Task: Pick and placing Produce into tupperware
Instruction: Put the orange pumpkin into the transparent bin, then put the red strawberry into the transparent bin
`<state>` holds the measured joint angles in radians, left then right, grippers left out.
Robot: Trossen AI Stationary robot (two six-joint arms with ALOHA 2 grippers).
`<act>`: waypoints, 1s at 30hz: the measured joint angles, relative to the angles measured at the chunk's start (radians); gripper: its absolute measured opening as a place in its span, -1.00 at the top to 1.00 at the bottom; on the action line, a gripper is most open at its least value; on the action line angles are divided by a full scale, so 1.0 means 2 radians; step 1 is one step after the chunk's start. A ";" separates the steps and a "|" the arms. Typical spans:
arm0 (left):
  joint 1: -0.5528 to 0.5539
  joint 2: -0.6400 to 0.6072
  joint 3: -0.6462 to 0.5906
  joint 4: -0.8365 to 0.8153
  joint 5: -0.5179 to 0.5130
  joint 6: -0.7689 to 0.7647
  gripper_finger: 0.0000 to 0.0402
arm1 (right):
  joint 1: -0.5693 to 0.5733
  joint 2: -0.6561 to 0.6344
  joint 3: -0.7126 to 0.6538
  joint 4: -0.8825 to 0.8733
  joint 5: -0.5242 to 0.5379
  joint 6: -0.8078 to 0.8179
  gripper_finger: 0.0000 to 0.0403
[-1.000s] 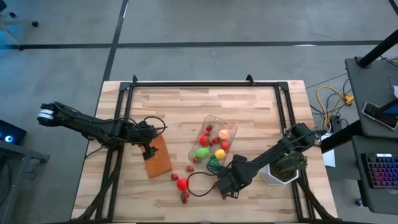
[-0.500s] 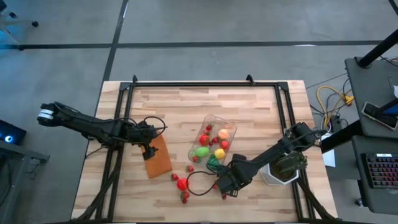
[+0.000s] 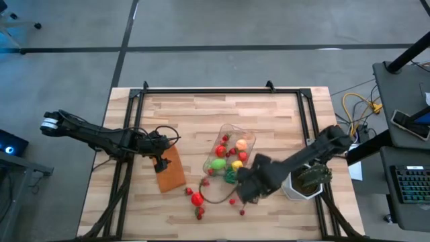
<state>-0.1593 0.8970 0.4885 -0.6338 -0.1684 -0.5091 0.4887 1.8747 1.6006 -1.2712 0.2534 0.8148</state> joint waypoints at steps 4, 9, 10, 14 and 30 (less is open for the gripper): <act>0.000 0.000 0.000 0.005 0.000 0.000 -0.67 | -0.044 -0.032 0.018 0.013 0.080 0.000 -0.14; 0.000 0.000 0.000 0.015 0.000 0.000 -0.67 | -0.133 -0.030 0.020 0.080 0.028 -0.007 -0.16; 0.000 0.000 0.000 0.015 0.000 0.000 -0.67 | -0.149 -0.028 0.016 0.093 0.000 -0.013 -0.17; 0.000 0.000 0.000 0.016 0.000 -0.001 -0.67 | -0.182 -0.011 0.007 0.100 -0.042 -0.019 -0.27; -0.001 0.000 -0.001 0.129 0.033 0.059 -0.67 | -0.148 -0.046 0.014 0.084 0.041 -0.026 -0.76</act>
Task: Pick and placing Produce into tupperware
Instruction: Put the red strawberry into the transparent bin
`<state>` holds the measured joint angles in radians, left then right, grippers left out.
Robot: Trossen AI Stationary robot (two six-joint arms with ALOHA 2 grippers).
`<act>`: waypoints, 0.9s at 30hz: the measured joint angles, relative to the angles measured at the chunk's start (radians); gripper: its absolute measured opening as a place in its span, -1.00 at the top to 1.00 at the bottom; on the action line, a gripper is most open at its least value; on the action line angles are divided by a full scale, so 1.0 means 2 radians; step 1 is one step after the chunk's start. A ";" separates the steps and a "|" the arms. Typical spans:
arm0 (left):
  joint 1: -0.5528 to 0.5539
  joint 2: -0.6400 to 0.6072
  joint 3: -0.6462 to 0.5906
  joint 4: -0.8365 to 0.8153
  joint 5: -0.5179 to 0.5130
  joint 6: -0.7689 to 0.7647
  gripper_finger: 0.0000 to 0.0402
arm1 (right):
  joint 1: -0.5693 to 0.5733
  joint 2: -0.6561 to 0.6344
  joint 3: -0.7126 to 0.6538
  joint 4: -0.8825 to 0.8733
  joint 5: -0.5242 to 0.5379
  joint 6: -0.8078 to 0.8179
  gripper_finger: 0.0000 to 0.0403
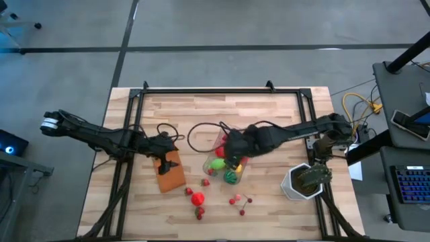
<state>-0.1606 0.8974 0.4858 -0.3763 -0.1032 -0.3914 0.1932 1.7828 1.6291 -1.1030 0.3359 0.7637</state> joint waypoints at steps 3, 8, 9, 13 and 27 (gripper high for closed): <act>-0.006 0.009 0.000 0.018 0.033 0.091 -0.67 | 0.037 -0.022 0.000 -0.025 0.044 0.011 -0.76; -0.019 0.039 0.001 0.044 0.088 0.148 -0.67 | 0.097 -0.037 -0.001 -0.107 0.079 0.082 -0.75; -0.024 0.048 0.002 0.048 0.095 0.147 -0.67 | 0.107 -0.038 -0.001 -0.124 0.081 0.103 -0.75; -0.053 0.090 0.018 0.079 0.104 0.147 -0.67 | 0.144 -0.037 -0.004 -0.179 0.082 0.174 -0.76; -0.175 0.260 0.145 0.075 0.043 0.045 -0.67 | 0.201 -0.041 -0.015 -0.234 0.109 0.249 -0.72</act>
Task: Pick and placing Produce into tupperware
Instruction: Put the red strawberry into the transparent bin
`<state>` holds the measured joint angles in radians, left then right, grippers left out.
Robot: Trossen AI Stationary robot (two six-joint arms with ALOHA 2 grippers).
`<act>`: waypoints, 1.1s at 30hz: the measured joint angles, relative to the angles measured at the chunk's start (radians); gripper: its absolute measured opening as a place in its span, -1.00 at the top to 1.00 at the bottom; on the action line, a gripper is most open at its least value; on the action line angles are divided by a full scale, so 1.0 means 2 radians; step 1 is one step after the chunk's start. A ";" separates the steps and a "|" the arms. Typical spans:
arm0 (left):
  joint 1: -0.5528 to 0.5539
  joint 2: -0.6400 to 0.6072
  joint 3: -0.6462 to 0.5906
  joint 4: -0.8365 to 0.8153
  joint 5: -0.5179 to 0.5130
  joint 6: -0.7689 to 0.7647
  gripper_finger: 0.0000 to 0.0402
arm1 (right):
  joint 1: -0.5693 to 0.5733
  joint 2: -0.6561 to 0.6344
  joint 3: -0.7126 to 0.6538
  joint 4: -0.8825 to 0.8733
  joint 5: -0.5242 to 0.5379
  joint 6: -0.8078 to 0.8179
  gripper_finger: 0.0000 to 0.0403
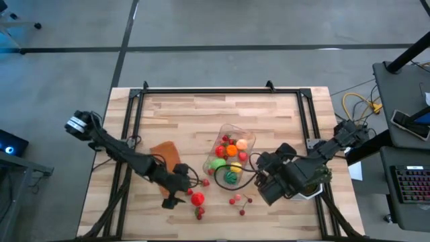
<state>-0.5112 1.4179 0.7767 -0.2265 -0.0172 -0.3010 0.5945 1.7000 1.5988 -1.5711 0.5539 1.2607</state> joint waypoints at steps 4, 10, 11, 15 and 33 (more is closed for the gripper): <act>-0.012 0.027 0.017 -0.001 -0.009 -0.019 -0.64 | -0.001 -0.008 -0.001 0.000 0.022 -0.012 -0.69; -0.023 0.068 0.022 0.000 -0.024 -0.044 -0.45 | -0.003 -0.019 -0.006 0.000 0.041 -0.019 -0.68; -0.023 0.073 0.022 0.000 -0.027 -0.044 -0.42 | -0.003 -0.020 -0.008 0.000 0.041 -0.019 -0.68; -0.023 0.078 0.021 -0.001 -0.059 -0.043 -0.34 | -0.003 -0.020 -0.013 0.000 0.041 -0.018 -0.68; -0.023 0.099 0.017 -0.001 -0.086 -0.039 -0.32 | -0.003 -0.021 -0.042 0.000 0.043 -0.003 -0.64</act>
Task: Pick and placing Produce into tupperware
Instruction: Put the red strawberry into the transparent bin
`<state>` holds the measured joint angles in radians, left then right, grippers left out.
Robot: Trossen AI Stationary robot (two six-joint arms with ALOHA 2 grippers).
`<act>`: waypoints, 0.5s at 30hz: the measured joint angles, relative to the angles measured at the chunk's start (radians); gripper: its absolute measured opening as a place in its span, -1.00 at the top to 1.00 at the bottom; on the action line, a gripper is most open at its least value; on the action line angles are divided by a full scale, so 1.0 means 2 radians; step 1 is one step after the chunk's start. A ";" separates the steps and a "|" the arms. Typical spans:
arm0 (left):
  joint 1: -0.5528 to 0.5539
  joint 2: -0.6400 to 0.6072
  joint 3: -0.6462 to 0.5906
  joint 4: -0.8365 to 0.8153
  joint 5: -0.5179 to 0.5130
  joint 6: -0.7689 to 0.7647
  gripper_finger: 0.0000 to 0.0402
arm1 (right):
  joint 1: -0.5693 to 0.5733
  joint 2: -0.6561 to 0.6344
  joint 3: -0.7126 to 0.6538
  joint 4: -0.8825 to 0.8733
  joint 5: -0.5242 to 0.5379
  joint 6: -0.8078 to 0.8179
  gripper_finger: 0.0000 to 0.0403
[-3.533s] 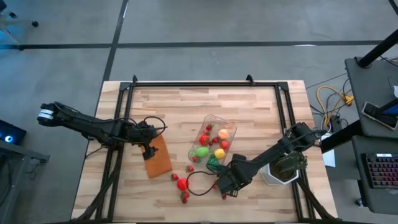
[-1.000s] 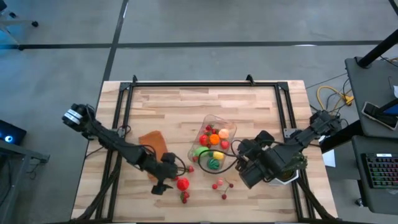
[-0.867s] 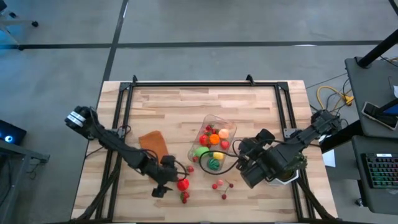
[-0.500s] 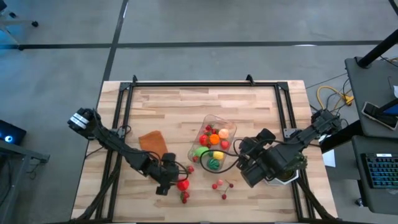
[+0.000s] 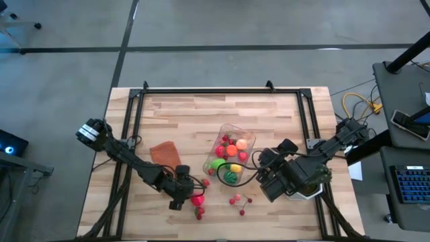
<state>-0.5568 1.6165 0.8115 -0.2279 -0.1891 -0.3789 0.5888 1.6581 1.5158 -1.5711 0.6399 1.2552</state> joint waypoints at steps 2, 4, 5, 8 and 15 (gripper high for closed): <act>0.000 0.000 -0.001 0.000 0.000 0.001 -0.31 | 0.000 0.000 0.000 0.000 0.000 0.000 -0.64; 0.000 0.000 -0.001 0.000 -0.002 0.011 -0.27 | 0.000 0.000 0.000 0.000 0.000 0.000 -0.64; 0.000 0.000 -0.001 -0.003 -0.004 0.013 -0.24 | 0.000 0.000 0.000 0.000 0.000 0.000 -0.64; 0.000 0.000 -0.001 -0.011 -0.006 0.014 -0.12 | 0.000 0.000 -0.001 0.000 0.000 0.000 -0.64; 0.000 0.000 -0.005 -0.013 -0.007 0.014 0.21 | 0.000 0.000 -0.003 0.000 0.000 0.001 -0.63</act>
<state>-0.5571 1.6169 0.8014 -0.2545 -0.2024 -0.3503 0.5888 1.6581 1.5093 -1.5711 0.6403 1.2564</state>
